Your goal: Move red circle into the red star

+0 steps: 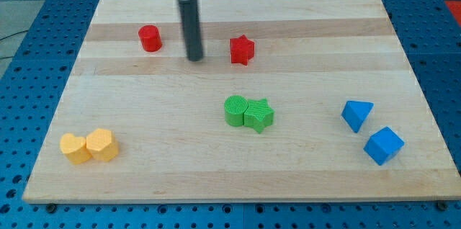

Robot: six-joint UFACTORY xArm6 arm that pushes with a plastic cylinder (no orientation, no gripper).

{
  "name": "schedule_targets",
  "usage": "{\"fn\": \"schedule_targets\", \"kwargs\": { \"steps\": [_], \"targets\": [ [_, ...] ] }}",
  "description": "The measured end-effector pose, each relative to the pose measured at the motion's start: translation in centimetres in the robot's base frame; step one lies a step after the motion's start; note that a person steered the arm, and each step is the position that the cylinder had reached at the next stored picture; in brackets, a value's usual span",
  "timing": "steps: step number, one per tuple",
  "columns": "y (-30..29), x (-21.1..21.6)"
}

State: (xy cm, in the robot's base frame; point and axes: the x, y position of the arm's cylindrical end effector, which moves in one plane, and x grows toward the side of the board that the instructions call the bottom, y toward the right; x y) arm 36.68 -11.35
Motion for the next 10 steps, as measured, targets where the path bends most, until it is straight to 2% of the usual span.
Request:
{"fn": "schedule_targets", "kwargs": {
  "steps": [1, 2, 3, 5, 6, 7, 10],
  "targets": [
    [-9.0, -0.2],
    [-13.2, -4.1],
    [-8.7, -5.2],
    [4.4, 0.8],
    [3.4, 0.1],
    [0.0, -3.0],
    [-1.1, -7.3]
  ]
}}
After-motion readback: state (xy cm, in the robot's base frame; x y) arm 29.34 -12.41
